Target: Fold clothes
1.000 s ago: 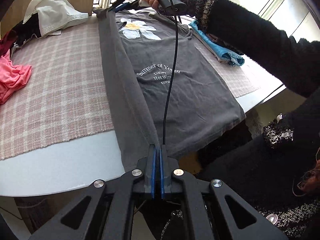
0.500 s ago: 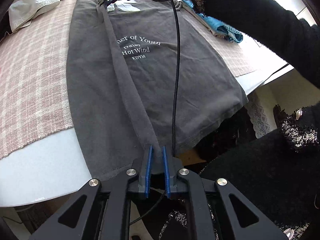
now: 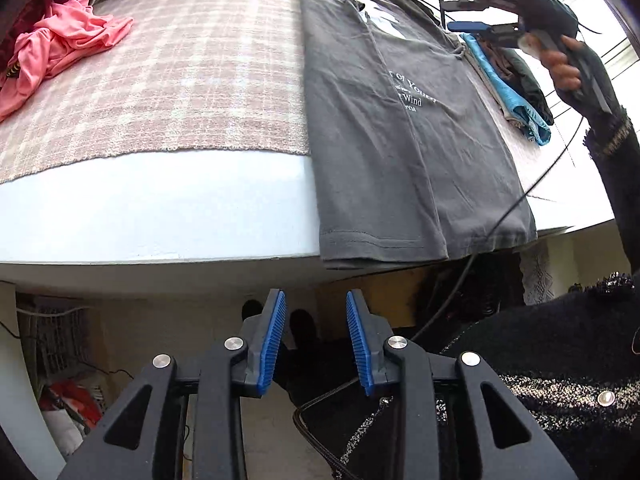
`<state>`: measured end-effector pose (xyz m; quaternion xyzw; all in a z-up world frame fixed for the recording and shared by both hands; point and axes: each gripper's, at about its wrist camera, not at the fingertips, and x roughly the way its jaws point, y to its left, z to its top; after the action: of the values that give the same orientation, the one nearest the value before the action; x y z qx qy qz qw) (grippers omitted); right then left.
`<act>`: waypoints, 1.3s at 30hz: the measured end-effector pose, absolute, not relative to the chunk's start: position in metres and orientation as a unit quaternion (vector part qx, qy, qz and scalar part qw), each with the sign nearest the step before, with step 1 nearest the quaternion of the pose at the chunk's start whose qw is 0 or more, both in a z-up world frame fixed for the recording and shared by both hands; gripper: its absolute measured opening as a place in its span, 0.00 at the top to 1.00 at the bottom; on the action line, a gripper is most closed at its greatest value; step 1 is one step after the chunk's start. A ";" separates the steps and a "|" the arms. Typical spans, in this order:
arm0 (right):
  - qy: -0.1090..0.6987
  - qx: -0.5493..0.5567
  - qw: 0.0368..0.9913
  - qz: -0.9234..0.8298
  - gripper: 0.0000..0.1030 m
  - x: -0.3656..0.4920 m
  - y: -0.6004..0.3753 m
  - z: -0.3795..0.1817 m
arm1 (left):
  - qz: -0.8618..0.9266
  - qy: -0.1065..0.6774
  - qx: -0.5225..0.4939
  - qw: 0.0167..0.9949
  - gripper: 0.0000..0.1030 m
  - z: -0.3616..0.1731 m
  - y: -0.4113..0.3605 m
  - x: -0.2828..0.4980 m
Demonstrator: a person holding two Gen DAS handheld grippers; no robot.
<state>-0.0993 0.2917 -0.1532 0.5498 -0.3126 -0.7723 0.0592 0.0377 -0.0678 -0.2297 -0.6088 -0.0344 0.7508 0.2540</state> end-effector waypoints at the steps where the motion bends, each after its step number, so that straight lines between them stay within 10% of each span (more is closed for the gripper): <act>1: -0.302 0.551 0.077 -0.774 0.66 -0.081 0.283 -0.142 | 0.751 -0.038 -0.605 0.262 0.71 -0.226 -0.066 0.037; 7: -0.177 0.537 -0.021 -0.825 0.66 0.004 0.296 -0.113 | 0.756 0.001 -0.580 0.304 0.70 -0.202 -0.027 0.018; 21: -0.313 0.548 -0.125 -0.765 0.66 0.103 0.346 -0.206 | 0.693 0.088 -0.596 0.395 0.71 -0.197 0.069 -0.036; 31: -0.307 0.435 -0.185 -0.826 0.66 0.126 0.368 -0.046 | 0.776 0.191 -0.412 0.438 0.71 0.017 0.106 -0.201; 39: -0.267 0.372 -0.211 -0.864 0.62 0.068 0.400 -0.001 | 0.777 0.318 -0.347 0.417 0.66 0.031 0.221 -0.289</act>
<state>0.0684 0.4002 -0.0005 0.3718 -0.2668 -0.8638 -0.2106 -0.2893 0.2205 0.0306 -0.3468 0.3182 0.7774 0.4173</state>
